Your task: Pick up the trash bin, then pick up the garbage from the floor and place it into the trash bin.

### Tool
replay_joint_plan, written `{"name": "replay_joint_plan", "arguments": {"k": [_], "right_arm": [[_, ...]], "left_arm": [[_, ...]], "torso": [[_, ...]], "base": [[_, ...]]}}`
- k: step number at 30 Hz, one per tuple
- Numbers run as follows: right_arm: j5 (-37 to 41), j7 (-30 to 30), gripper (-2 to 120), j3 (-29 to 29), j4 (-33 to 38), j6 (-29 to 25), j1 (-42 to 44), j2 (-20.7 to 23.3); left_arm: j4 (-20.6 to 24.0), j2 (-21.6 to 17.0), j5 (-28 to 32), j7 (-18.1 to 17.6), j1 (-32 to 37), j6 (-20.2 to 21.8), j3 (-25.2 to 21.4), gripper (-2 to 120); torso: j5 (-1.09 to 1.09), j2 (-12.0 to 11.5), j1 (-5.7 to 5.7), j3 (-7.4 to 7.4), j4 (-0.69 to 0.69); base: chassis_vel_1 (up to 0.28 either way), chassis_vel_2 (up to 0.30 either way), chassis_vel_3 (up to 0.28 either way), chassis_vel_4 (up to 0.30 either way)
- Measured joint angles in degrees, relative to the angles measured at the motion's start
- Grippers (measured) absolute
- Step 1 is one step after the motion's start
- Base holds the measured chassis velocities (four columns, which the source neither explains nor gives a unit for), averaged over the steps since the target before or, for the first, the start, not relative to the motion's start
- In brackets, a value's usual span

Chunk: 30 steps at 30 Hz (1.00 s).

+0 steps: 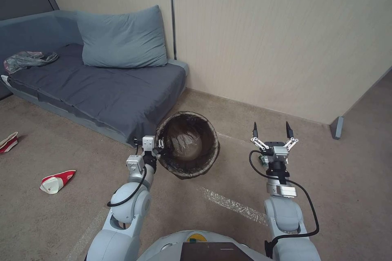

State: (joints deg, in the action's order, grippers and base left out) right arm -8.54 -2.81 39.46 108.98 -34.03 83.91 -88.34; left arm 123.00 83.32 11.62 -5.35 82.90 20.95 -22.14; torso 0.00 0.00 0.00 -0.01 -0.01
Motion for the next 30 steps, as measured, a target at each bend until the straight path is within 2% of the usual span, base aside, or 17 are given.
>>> {"name": "replay_joint_plan", "arguments": {"k": [10, 18, 20, 23, 25, 30], "right_arm": [[-1.60, -1.84, 100, 0.03, -0.67, 0.84, -0.90, 0.73], [-2.32, -4.08, 100, -0.10, -1.35, 4.27, -2.25, 1.95], [-1.25, -5.24, 100, -0.23, -2.10, 9.29, -3.65, 3.43], [0.59, -5.12, 100, -0.22, -2.54, 12.15, -4.25, 4.33], [5.30, -4.42, 100, -0.12, -4.99, 18.02, -5.90, 6.56], [6.13, -4.04, 100, -0.04, -7.90, 19.90, -7.44, 7.71]], "left_arm": [[0.09, -0.01, -0.19, -0.02, 0.17, 0.03, 0.20, 2], [0.34, -0.06, -0.20, -0.01, 0.31, 0.09, 0.35, 2], [0.43, -0.15, -0.23, -0.03, 0.36, 0.13, 0.43, 2], [0.43, -0.24, -0.25, -0.03, 0.36, 0.18, 0.52, 2], [-0.02, -0.68, -0.26, -0.02, 0.02, 0.29, 1.09, 2], [-0.41, -0.94, -0.22, -0.01, -0.18, 0.39, 1.34, 2]], "torso": [[0.00, 0.00, 0.00, 0.00, 0.02], [0.00, 0.00, 0.00, 0.00, 0.02], [0.00, 0.00, 0.00, 0.00, 0.02], [0.01, 0.00, 0.00, 0.01, 0.03], [0.01, 0.00, 0.00, 0.01, 0.01], [0.01, 0.00, 0.00, 0.01, 0.00]], "base": [[0.004, -0.003, -0.005, 0.005], [0.000, 0.000, 0.000, 0.000], [0.000, 0.000, 0.000, 0.000], [0.000, 0.000, 0.000, 0.000], [0.000, 0.000, 0.000, 0.000], [0.000, 0.000, 0.000, 0.000]]}}
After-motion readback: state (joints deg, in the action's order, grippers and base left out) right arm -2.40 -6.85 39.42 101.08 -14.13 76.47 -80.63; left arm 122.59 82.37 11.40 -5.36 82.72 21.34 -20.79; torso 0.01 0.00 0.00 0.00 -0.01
